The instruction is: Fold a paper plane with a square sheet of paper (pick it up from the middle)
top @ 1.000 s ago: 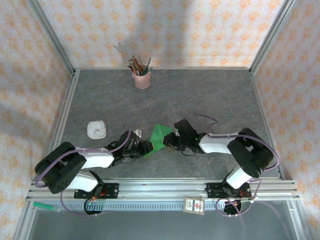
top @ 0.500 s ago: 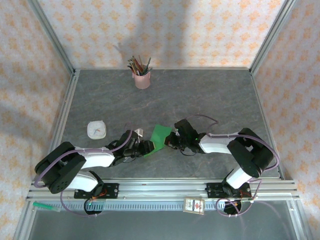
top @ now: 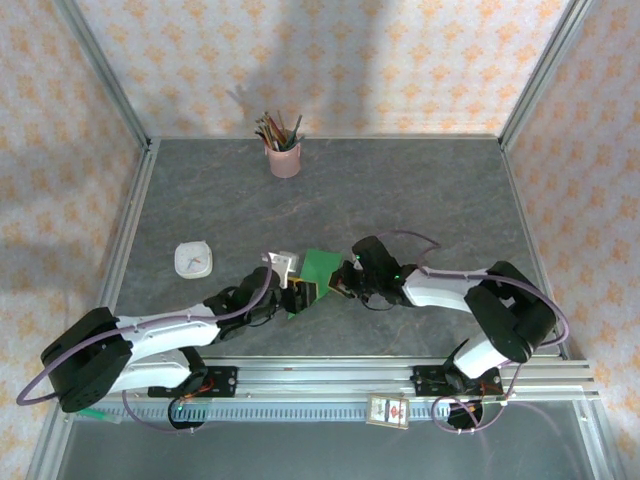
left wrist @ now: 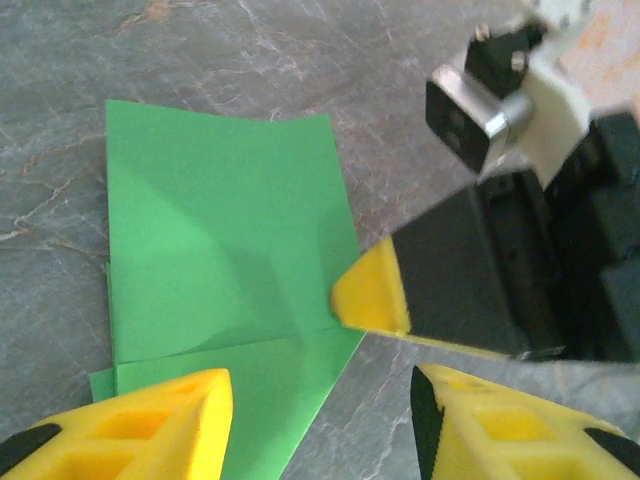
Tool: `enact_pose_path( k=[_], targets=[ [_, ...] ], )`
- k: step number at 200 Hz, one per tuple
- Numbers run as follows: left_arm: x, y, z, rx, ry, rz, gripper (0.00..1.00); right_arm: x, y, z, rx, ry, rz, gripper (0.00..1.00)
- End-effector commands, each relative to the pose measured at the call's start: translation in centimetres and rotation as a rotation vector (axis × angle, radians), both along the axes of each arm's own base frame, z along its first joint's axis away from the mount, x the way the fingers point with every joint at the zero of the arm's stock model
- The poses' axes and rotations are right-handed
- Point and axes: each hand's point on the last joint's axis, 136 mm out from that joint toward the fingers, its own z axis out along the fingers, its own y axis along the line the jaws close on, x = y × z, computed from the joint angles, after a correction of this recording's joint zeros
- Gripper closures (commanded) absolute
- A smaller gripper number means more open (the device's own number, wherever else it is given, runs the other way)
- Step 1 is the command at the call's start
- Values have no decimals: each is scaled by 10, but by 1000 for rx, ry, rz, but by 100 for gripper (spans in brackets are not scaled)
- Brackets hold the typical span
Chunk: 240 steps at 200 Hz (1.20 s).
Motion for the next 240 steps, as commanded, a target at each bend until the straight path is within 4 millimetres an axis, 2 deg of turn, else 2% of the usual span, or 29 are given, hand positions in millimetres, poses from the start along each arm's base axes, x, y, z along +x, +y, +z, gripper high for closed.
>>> enact_pose_path(
  k=[1,47,64,97,113,132,155,191,218,240],
  targets=[
    [2,4,1,139,-114,-9,46,6,4,21,58,1,-26,100],
    [-3,-7,-7,271,-181,-45,44,6,5,30,99,11,-43,100],
    [0,-4,-13,326,-180,-27,44,6,4,30,91,6,-40,100],
    [-7,-11,-12,229,-121,-58,46,6,-3,17,16,-6,8,100],
    [-8,-14,-13,130,-47,-69,51,4,-3,10,-26,-15,60,100],
    [-10,-20,-13,-1,65,-93,62,3,-4,3,-68,-27,108,100],
    [-4,-23,-14,-117,184,-73,72,6,-9,-2,-127,-51,151,100],
    [4,-25,-25,-111,256,-66,81,11,-10,0,-148,-62,176,100],
    [5,-21,-18,-14,131,-96,78,13,-4,8,-96,-41,162,100],
    [7,-17,-5,118,-10,-87,66,15,2,21,-45,-27,143,100]
  ],
)
